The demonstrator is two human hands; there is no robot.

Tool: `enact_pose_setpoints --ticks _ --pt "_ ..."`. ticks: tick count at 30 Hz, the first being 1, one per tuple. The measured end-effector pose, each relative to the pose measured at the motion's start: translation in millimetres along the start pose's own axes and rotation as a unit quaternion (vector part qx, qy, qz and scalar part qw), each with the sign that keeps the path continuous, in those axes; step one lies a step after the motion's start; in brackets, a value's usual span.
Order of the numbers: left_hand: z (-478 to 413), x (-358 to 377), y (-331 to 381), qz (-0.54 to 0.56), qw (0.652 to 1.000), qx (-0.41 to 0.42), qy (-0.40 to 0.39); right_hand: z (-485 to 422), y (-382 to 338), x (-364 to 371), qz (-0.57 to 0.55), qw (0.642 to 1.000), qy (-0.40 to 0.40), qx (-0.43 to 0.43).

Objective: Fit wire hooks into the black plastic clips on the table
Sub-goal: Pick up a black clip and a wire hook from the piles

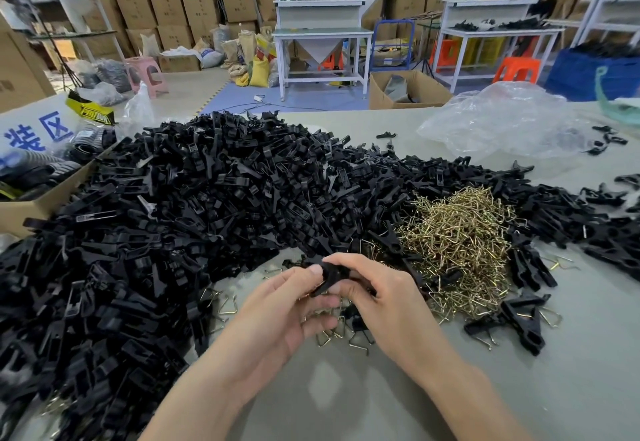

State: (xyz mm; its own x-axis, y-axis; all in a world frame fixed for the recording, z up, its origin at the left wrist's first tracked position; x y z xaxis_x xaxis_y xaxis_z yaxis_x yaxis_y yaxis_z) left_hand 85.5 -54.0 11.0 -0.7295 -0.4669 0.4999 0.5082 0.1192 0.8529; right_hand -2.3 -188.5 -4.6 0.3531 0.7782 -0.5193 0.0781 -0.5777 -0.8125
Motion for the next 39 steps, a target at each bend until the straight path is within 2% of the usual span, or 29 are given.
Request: enact_pose_setpoints --ticks 5,9,15,19,23,27,39 --pt "3.1 -1.3 2.2 0.046 0.997 -0.019 -0.059 -1.9 -2.9 -1.2 -0.022 0.999 -0.014 -0.027" --pt "3.8 -1.1 0.8 0.076 0.995 -0.025 -0.060 -2.4 -3.2 -3.3 -0.030 0.999 0.002 -0.025" --pt "2.8 2.5 -2.3 0.170 0.984 -0.018 -0.052 -2.6 -4.1 -2.2 -0.057 0.998 -0.025 -0.009" --pt "2.9 2.1 -1.0 0.152 0.986 -0.013 -0.061 -1.7 -5.1 -3.6 -0.053 0.998 -0.019 -0.005" --pt "3.8 0.9 0.8 0.149 0.987 -0.004 -0.054 -4.5 -2.4 -5.5 -0.153 0.987 0.023 0.039" --pt "5.6 0.2 1.4 0.167 0.985 0.004 -0.044 -5.8 -3.5 -7.3 -0.204 0.978 0.030 0.028" --pt "7.3 5.2 3.5 0.159 0.986 0.028 -0.051 -6.7 -3.8 -8.4 -0.235 0.972 0.026 -0.006"
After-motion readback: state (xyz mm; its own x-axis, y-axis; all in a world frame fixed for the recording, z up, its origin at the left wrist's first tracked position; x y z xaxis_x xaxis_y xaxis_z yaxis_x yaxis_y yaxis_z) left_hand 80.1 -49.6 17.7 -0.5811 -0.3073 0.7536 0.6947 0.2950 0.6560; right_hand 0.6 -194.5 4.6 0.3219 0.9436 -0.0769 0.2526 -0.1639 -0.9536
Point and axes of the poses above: each hand's wrist, its own z-axis away from the middle knuckle, its own x-axis out of the palm, y = z × x, the point moved 2 cm from there along -z, towards the middle knuckle, and after that the axes turned 11 degrees about -y, right-handed, at the moved point
